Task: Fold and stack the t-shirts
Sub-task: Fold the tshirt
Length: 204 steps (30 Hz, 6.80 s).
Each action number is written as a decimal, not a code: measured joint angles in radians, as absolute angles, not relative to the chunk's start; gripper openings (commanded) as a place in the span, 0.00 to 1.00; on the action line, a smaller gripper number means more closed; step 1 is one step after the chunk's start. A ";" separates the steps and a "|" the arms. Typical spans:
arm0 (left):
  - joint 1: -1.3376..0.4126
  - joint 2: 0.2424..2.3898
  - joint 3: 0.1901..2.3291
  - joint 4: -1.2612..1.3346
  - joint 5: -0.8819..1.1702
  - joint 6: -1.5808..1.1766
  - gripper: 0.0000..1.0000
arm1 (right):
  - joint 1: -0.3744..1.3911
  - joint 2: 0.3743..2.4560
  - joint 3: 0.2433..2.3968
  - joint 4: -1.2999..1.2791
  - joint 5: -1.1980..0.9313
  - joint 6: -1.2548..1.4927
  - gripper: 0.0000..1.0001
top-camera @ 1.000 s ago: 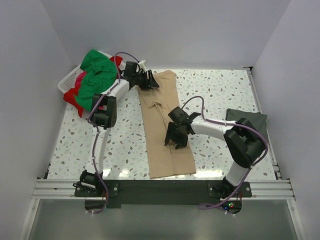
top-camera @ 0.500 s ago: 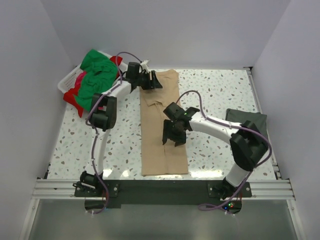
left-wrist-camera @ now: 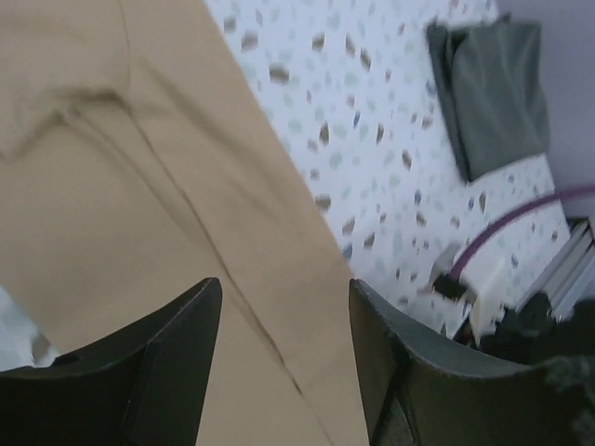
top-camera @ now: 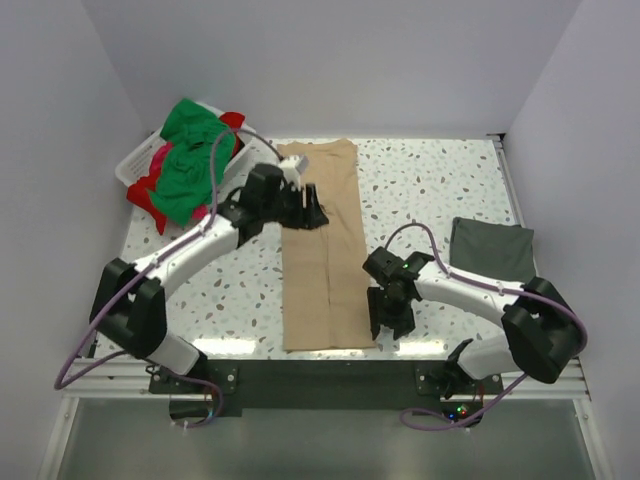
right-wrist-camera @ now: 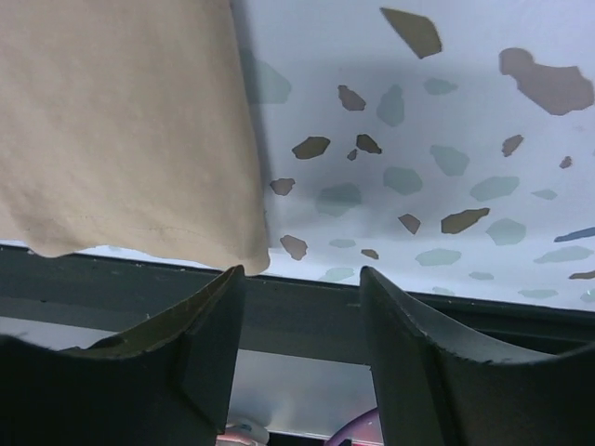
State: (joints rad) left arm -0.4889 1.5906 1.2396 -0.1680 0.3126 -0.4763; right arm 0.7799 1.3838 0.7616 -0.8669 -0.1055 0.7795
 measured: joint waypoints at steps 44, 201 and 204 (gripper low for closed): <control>-0.795 1.063 0.407 -0.418 0.228 -0.930 0.45 | 0.779 1.394 0.627 -0.601 -0.284 0.778 0.23; -0.400 1.539 0.790 -0.183 0.149 -0.493 0.41 | 0.496 1.890 1.363 -0.762 -0.012 0.578 0.36; -0.400 1.539 0.786 -0.188 0.145 -0.507 0.40 | 0.495 1.890 1.359 -0.747 -0.012 0.573 0.35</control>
State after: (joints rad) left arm -0.4004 1.5391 0.7860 -0.1883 0.1448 -0.5068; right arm 0.4950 1.8896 1.3586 -0.7471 -0.0116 0.5732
